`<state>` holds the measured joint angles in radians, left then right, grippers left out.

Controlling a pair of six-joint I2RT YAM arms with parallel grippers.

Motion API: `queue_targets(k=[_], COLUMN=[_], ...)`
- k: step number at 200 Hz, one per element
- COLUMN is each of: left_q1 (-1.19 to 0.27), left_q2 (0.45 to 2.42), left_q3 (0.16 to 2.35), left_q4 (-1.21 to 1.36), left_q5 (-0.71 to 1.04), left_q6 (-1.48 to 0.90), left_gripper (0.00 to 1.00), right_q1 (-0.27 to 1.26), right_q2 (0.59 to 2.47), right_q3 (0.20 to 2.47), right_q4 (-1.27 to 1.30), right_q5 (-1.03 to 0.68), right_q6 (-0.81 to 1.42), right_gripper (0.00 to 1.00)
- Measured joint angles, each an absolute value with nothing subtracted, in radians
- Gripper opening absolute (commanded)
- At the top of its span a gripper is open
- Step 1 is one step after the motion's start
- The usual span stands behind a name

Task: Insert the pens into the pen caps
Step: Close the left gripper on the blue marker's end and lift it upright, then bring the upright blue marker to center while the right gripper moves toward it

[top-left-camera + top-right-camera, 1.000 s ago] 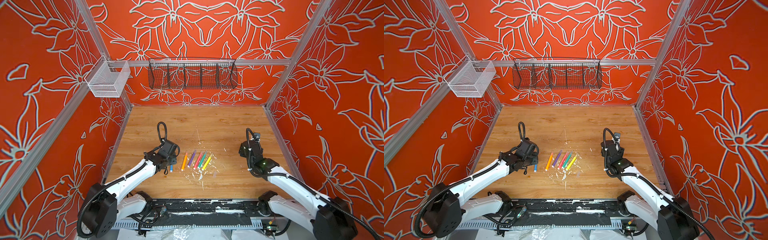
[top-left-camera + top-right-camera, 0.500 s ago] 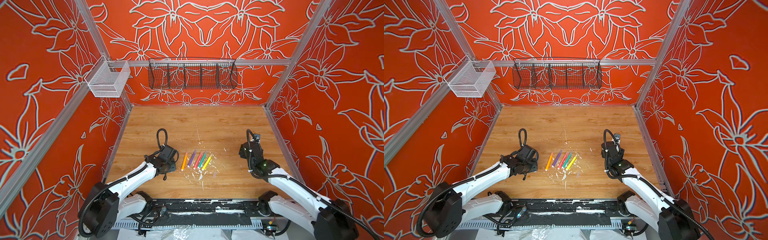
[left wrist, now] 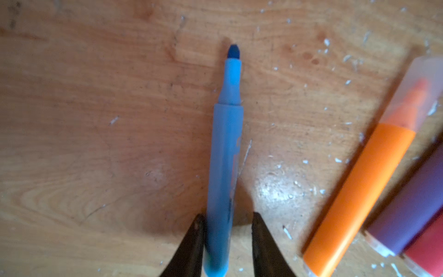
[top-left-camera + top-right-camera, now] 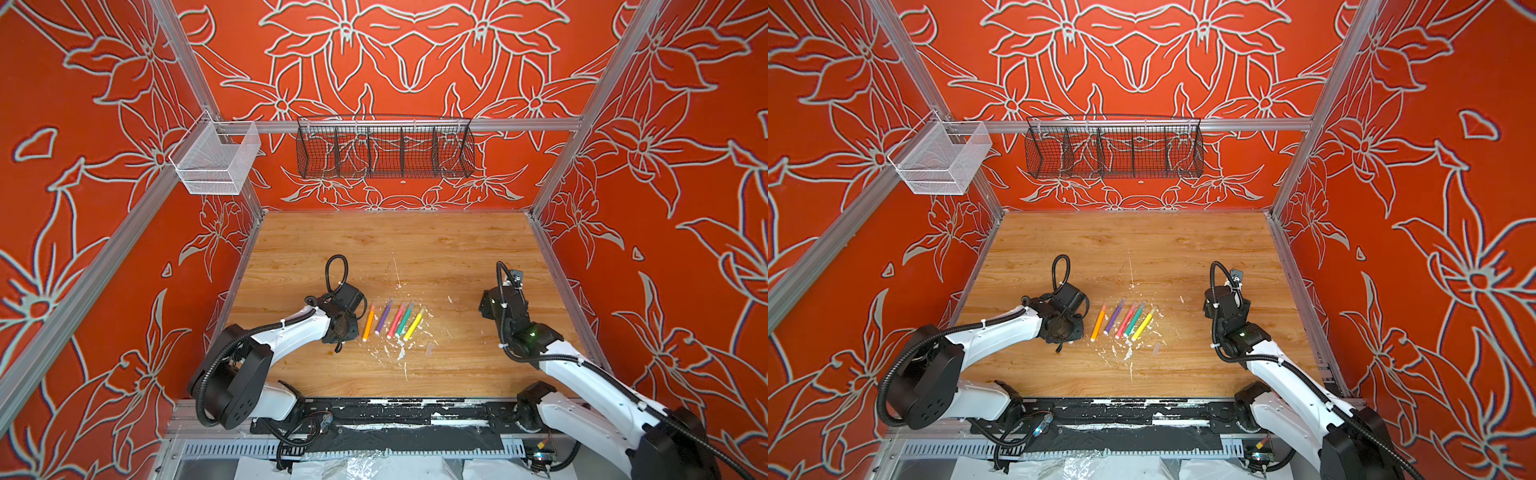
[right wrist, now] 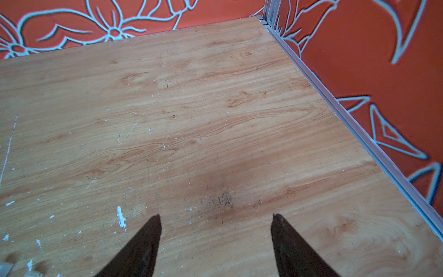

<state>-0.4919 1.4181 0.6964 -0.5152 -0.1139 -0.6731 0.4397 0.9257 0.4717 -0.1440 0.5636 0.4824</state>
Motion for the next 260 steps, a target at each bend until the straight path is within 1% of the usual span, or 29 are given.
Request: queue_targets(k=[16, 58, 72, 144, 171, 196, 220, 246, 260], left_q1=[-0.492, -0.492, -0.492, -0.496, -0.5, -0.506, -0.517, -0.543, -0.561], left_q2=[1.438, 1.48, 1.488, 1.514, 1.521, 1.528, 1.53, 1.513, 1.477], left_q3=[0.712, 0.749, 0.757, 0.778, 0.785, 0.794, 0.801, 0.812, 0.828], left_q4=[-0.517, -0.529, -0.537, -0.537, -0.538, -0.539, -0.543, -0.575, -0.6], left_q5=[-0.115, -0.122, -0.126, -0.136, -0.144, -0.148, -0.151, -0.157, -0.164], left_q6=[-0.672, -0.67, -0.669, -0.677, -0.677, -0.676, -0.669, -0.658, -0.651], left_gripper=[0.28, 0.25, 0.22, 0.11, 0.07, 0.03, 0.0, 0.0, 0.0], right_q1=[0.44, 0.44, 0.44, 0.44, 0.44, 0.44, 0.44, 0.441, 0.453], right_q2=[0.931, 0.933, 0.933, 0.933, 0.933, 0.917, 0.852, 0.744, 0.719], right_q3=[0.472, 0.472, 0.472, 0.472, 0.472, 0.475, 0.476, 0.476, 0.476], right_q4=[-0.144, -0.144, -0.144, -0.144, -0.144, -0.176, -0.217, -0.223, -0.208], right_q5=[0.564, 0.564, 0.564, 0.563, 0.563, 0.556, 0.5, 0.37, 0.294], right_q6=[0.482, 0.482, 0.482, 0.482, 0.483, 0.505, 0.544, 0.608, 0.648], right_gripper=[0.74, 0.74, 0.74, 0.74, 0.71, 0.71, 0.71, 0.7, 0.69])
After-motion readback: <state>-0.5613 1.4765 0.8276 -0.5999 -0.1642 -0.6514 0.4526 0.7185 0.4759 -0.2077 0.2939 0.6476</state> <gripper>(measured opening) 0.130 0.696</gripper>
